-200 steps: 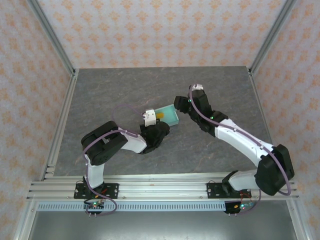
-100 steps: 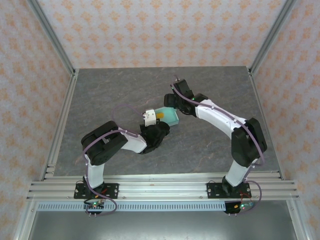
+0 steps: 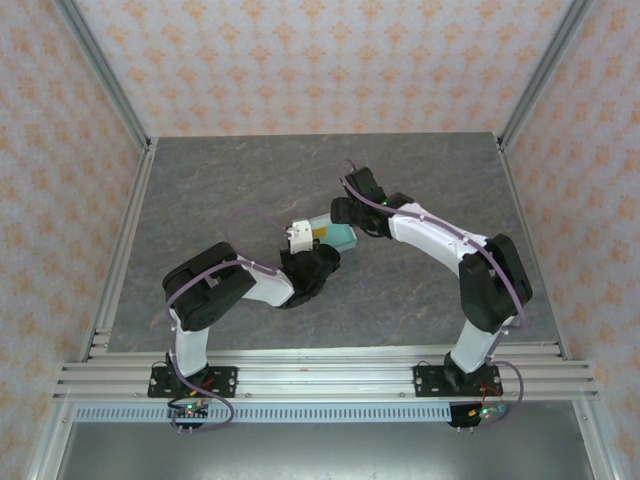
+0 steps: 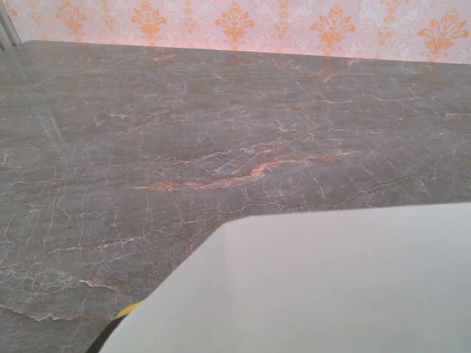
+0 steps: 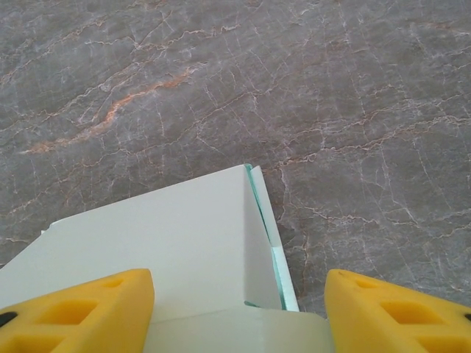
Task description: Fold the paper box
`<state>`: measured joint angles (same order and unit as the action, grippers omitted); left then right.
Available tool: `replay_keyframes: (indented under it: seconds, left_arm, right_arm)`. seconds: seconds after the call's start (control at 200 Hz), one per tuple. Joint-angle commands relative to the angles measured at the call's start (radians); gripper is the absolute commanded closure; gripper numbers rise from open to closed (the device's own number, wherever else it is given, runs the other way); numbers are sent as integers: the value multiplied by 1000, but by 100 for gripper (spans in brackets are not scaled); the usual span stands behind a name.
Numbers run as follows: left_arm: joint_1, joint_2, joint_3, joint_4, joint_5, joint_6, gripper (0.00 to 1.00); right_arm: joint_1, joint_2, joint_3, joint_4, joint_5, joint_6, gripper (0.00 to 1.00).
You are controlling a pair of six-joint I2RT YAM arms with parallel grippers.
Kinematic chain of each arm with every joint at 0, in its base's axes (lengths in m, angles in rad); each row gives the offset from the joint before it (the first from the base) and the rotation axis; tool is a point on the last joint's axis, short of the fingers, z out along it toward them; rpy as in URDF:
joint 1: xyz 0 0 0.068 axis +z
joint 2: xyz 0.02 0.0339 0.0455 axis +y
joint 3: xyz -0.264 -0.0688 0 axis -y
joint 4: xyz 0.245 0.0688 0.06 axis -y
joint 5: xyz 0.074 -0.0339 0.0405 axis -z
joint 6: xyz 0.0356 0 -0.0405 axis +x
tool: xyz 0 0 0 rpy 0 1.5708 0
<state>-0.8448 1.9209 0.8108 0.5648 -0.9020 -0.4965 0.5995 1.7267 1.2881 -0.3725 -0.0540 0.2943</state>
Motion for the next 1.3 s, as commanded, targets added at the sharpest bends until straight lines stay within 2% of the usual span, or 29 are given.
replay_keyframes:
  seconds: [0.0, 0.225, 0.455, 0.941, 1.076, 1.221, 1.291]
  left_arm:
    - [-6, 23, -37, -144, 4, -18, 91]
    - [-10, -5, -65, -160, 19, -33, 82]
    - [-17, -108, -100, -189, 54, -77, 70]
    - [-19, -245, -168, -254, 130, -105, 55]
    - [-20, -293, -199, -276, 185, -115, 46]
    - [-22, -421, -259, -341, 320, -109, 43]
    - [-21, -511, -268, -425, 382, -93, 43]
  right_arm:
    - [-3, -13, -39, -28, 7, 10, 38]
    - [-4, -10, -69, -7, 6, 25, 39]
    - [-4, -8, -55, -6, 7, 23, 39]
    - [-2, 9, -58, 4, -26, 31, 40]
    - [-3, 5, -58, 4, -30, 30, 41]
    - [-3, -4, -58, 0, -32, 25, 41]
    - [-3, -7, -59, -1, -30, 19, 41]
